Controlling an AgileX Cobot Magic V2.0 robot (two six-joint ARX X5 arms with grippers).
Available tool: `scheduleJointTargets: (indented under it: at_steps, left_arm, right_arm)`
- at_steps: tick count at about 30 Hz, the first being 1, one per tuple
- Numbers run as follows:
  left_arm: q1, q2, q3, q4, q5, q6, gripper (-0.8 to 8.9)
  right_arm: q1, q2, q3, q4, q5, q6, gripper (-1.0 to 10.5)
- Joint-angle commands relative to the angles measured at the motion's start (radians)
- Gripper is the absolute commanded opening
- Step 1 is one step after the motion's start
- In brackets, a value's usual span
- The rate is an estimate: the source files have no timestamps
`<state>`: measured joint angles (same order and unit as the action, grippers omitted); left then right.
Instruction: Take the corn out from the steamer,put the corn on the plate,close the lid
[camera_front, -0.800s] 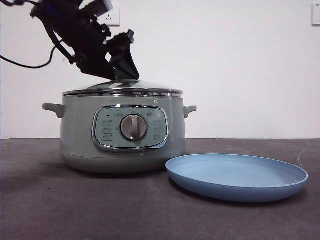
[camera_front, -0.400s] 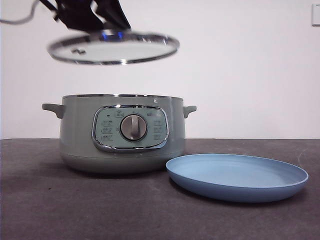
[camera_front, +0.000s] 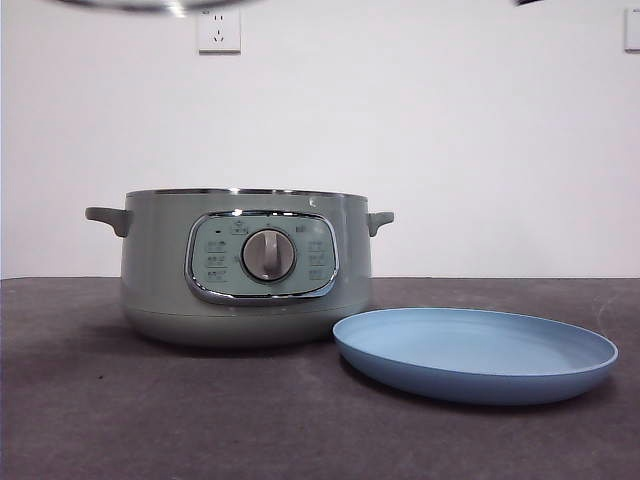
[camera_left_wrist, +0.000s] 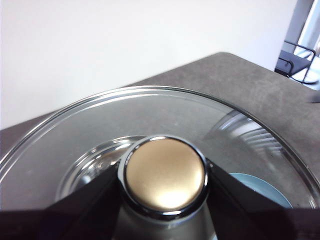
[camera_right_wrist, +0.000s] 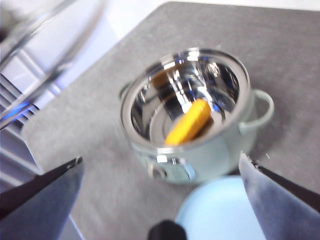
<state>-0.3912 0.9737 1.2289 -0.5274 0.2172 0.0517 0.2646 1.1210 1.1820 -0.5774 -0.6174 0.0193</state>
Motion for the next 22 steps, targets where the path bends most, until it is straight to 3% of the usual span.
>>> scheduleJointTargets:
  at_steps: [1,6,12,22]
  left_arm:
    - [-0.001,-0.099,0.004,-0.036,-0.027,-0.006,-0.08]
    - [-0.001,-0.227,0.004,-0.163,-0.087,-0.006,-0.08]
    - [-0.001,-0.34,0.004,-0.291,-0.093,-0.006,-0.08]
    - [-0.001,-0.397,0.004,-0.388,-0.11,-0.006,-0.08]
  right_arm:
    - [0.044,0.079,0.003,0.107,0.032,0.102,6.0]
    - [0.14,0.225,0.039,0.186,0.142,0.122,6.0]
    - [0.263,0.449,0.22,0.173,0.266,0.122,6.0]
    - [0.393,0.842,0.677,-0.037,0.521,0.082,6.0]
